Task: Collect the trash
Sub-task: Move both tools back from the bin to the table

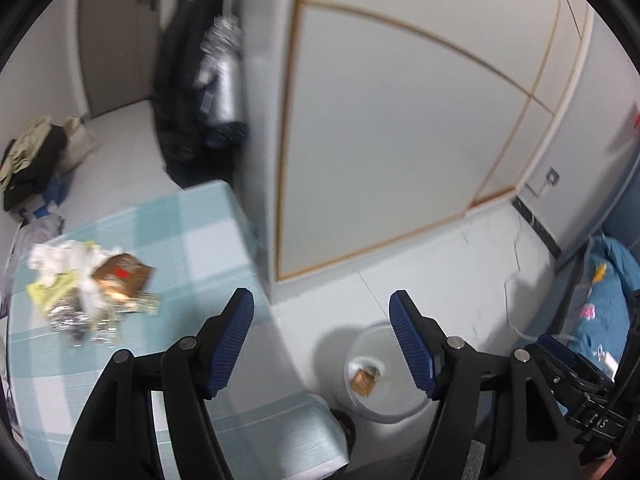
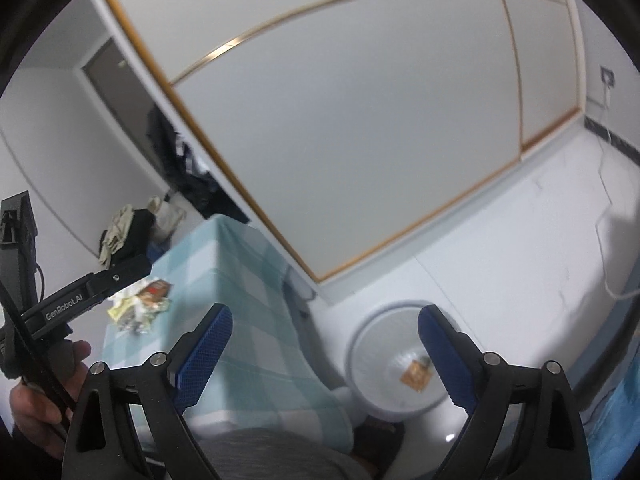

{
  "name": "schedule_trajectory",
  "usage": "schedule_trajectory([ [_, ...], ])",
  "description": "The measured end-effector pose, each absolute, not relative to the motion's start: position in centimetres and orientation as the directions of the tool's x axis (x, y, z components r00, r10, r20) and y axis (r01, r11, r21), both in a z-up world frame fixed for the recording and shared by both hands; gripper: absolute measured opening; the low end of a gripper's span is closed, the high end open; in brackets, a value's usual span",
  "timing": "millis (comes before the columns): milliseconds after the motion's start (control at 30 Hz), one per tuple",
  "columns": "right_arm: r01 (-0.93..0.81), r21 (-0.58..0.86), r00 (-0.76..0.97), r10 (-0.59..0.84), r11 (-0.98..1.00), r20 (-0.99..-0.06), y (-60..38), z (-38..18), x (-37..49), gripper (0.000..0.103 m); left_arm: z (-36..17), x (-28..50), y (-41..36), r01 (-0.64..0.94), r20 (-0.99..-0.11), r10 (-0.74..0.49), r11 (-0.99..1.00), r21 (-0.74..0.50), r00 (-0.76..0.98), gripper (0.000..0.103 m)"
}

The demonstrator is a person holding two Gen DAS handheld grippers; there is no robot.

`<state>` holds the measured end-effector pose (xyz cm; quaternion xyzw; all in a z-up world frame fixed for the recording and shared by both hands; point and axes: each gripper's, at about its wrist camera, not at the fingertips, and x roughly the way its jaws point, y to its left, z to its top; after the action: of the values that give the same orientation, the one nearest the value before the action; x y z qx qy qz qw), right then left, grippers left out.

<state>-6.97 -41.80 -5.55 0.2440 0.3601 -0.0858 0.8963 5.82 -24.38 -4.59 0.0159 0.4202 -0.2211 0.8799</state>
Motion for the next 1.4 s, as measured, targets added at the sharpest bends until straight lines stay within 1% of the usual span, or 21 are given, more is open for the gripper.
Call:
schedule_trajectory([
  [133, 0.281, 0.382, 0.754, 0.044, 0.88, -0.656, -39.4, -3.6, -6.5, 0.095, -3.1, 6.0, -21.2, 0.342, -0.721, -0.356, 0.923, -0.174, 0.595, 0.067],
  [367, 0.127, 0.367, 0.802, 0.122, 0.922, -0.585, -33.5, -0.2, -5.3, 0.095, -0.5, 5.0, -15.5, 0.263, -0.67, -0.31, 0.949, -0.174, 0.674, 0.067],
  [700, -0.025, 0.331, 0.797, 0.219, 0.943, -0.563, -26.1, 2.1, -2.3, 0.095, 2.0, 3.8, -7.3, 0.165, -0.603, -0.236, 0.971, -0.172, 0.762, 0.067],
  [833, -0.071, 0.312, 0.783, 0.247, 0.947, -0.57, -23.6, 2.2, -0.2, 0.095, 2.2, 4.0, -4.4, 0.118, -0.584, -0.196, 0.978, -0.169, 0.787, 0.067],
  [967, -0.124, 0.274, 0.772, 0.266, 0.954, -0.577, -21.5, 1.7, 2.3, 0.095, 1.0, 5.8, -1.2, 0.07, -0.609, -0.175, 0.979, -0.191, 0.774, 0.067],
  [1133, -0.177, 0.224, 0.729, 0.28, 0.958, -0.625, -19.1, -0.4, 6.5, 0.094, -1.8, 8.4, 2.5, 0.018, -0.658, -0.195, 0.964, -0.265, 0.727, 0.067],
  [1267, -0.24, 0.209, 0.682, 0.318, 0.948, -0.658, -17.5, -2.5, 10.0, 0.094, -3.8, 10.1, 4.6, -0.02, -0.695, -0.203, 0.954, -0.299, 0.689, 0.067],
  [1400, -0.291, 0.231, 0.622, 0.367, 0.928, -0.692, -16.2, -4.9, 14.0, 0.094, -3.5, 12.1, 5.2, -0.015, -0.707, -0.22, 0.951, -0.31, 0.672, 0.067],
])
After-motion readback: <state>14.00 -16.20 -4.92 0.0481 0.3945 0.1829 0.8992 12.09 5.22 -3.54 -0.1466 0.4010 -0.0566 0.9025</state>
